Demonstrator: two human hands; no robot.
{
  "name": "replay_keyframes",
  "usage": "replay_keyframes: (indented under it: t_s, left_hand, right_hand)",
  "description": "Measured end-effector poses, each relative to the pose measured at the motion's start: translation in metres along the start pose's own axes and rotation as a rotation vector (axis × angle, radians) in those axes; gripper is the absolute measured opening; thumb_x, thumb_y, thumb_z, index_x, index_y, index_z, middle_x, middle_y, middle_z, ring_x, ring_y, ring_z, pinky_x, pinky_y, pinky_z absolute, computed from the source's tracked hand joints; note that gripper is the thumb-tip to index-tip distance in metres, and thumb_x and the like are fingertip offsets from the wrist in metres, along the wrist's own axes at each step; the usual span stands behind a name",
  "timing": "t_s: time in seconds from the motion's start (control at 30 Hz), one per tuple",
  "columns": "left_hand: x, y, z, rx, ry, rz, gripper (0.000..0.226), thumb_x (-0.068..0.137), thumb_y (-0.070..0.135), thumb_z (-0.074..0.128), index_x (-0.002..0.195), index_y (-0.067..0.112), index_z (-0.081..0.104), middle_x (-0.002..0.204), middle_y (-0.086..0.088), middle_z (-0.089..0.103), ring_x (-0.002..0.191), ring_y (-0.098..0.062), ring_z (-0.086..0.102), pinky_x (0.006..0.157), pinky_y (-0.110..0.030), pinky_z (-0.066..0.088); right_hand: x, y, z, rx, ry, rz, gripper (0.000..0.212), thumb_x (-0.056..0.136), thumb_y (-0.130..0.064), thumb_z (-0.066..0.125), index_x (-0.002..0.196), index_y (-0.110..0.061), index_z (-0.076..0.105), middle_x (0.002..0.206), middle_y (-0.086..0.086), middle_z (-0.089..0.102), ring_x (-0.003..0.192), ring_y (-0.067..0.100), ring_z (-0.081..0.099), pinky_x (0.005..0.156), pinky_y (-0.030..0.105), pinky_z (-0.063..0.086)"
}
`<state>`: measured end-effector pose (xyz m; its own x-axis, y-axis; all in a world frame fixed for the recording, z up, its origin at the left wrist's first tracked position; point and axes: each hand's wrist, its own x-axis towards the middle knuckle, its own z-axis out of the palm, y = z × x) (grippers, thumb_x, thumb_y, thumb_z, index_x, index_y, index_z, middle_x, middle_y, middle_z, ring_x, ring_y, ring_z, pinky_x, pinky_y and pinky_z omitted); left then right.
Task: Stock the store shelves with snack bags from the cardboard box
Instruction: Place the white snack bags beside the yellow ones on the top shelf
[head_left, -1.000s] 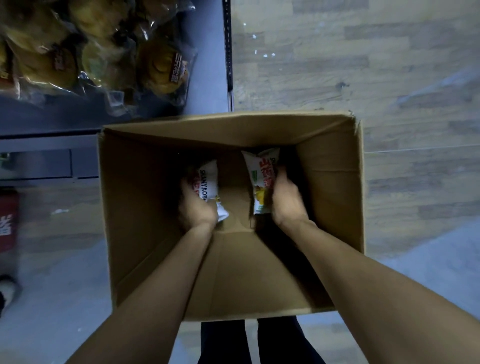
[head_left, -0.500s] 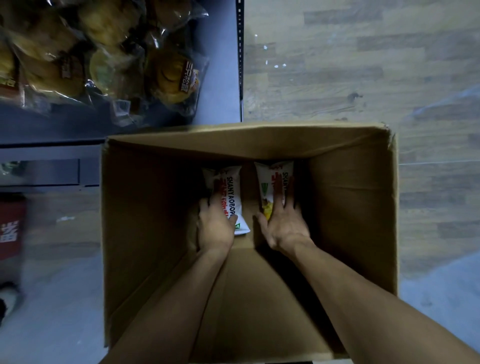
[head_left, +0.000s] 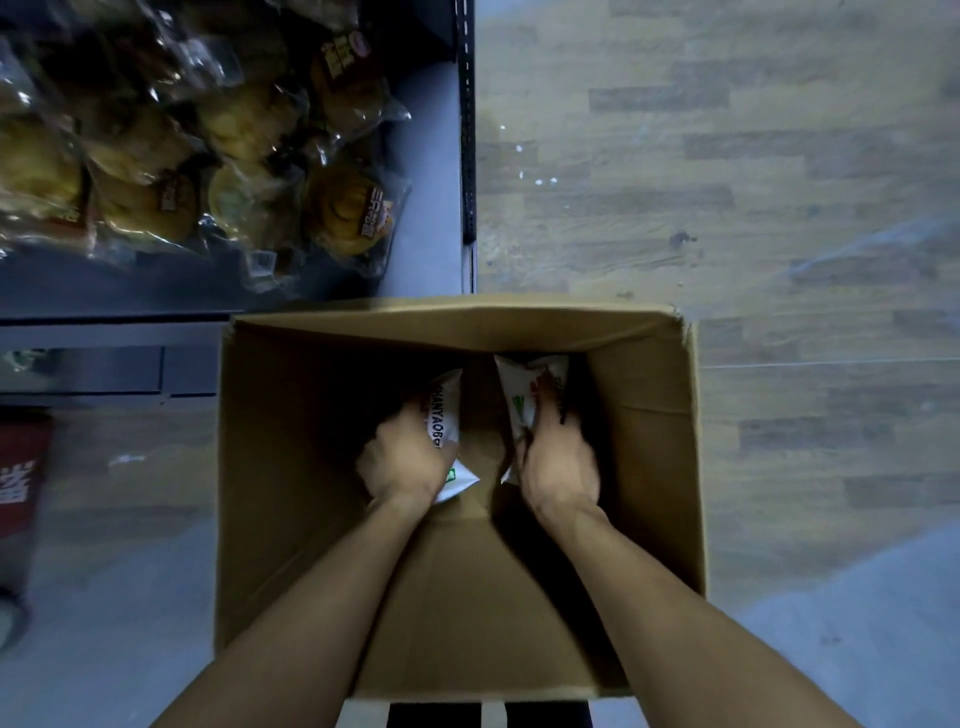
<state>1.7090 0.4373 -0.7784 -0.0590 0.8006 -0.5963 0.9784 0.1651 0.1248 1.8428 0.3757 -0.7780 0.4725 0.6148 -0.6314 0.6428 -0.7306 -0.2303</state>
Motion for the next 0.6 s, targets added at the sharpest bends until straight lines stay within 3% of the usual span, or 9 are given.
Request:
replay_keyframes:
  t_s: [0.13, 0.43, 0.6]
  left_hand:
    - [-0.037, -0.005, -0.028, -0.029, 0.075, 0.042, 0.056, 0.077, 0.045, 0.071, 0.125, 0.029, 0.047, 0.112, -0.007, 0.065, 0.101, -0.034, 0.063, 0.076, -0.035, 0.047]
    - [-0.116, -0.024, -0.119, -0.013, 0.177, 0.226, 0.069, 0.079, 0.047, 0.065, 0.139, 0.032, 0.035, 0.11, -0.005, 0.063, 0.098, -0.034, 0.064, 0.073, -0.037, 0.048]
    - [-0.168, -0.049, -0.198, -0.092, 0.313, 0.41, 0.055, 0.083, 0.047, 0.064, 0.13, 0.03, 0.04, 0.111, -0.002, 0.06, 0.101, -0.027, 0.061, 0.066, -0.035, 0.045]
  right_hand:
    - [-0.034, -0.007, -0.023, -0.063, 0.075, -0.038, 0.067, 0.096, -0.03, 0.053, 0.153, -0.031, 0.016, 0.133, 0.01, 0.042, 0.113, 0.03, 0.056, 0.081, 0.038, 0.048]
    - [-0.143, -0.037, -0.078, -0.137, 0.208, -0.141, 0.075, 0.095, -0.037, 0.053, 0.155, -0.029, 0.009, 0.124, 0.008, 0.044, 0.106, 0.027, 0.056, 0.07, 0.036, 0.042]
    - [-0.224, -0.072, -0.123, -0.111, 0.335, -0.18, 0.074, 0.094, -0.036, 0.054, 0.155, -0.026, 0.014, 0.12, 0.008, 0.046, 0.104, 0.029, 0.057, 0.067, 0.035, 0.037]
